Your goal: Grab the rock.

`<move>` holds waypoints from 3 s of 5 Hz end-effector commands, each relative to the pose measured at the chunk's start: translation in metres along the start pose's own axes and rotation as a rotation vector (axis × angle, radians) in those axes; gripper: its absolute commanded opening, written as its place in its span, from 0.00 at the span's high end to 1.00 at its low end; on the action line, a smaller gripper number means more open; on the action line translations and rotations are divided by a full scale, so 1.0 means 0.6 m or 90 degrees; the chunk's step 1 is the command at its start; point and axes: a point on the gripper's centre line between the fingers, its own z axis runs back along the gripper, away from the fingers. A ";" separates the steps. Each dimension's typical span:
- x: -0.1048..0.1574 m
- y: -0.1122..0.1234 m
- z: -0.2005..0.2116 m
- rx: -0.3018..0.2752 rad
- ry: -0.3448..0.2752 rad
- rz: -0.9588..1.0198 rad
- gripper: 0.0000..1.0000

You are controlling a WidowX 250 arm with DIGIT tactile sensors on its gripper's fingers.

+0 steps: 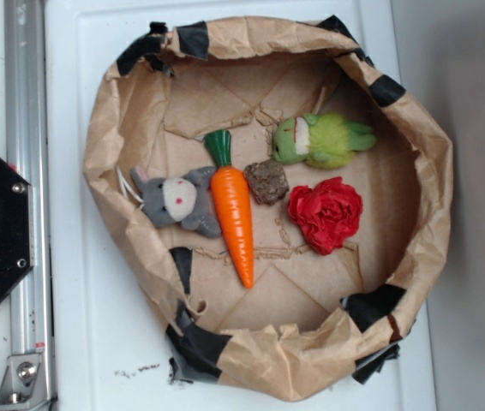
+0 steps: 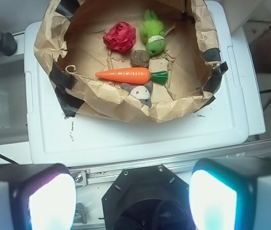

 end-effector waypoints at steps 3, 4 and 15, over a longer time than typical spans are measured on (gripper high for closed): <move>0.096 0.026 -0.105 0.149 -0.012 0.099 0.00; 0.162 0.043 -0.178 0.156 0.007 0.092 0.00; 0.213 0.012 -0.157 0.068 -0.021 0.051 1.00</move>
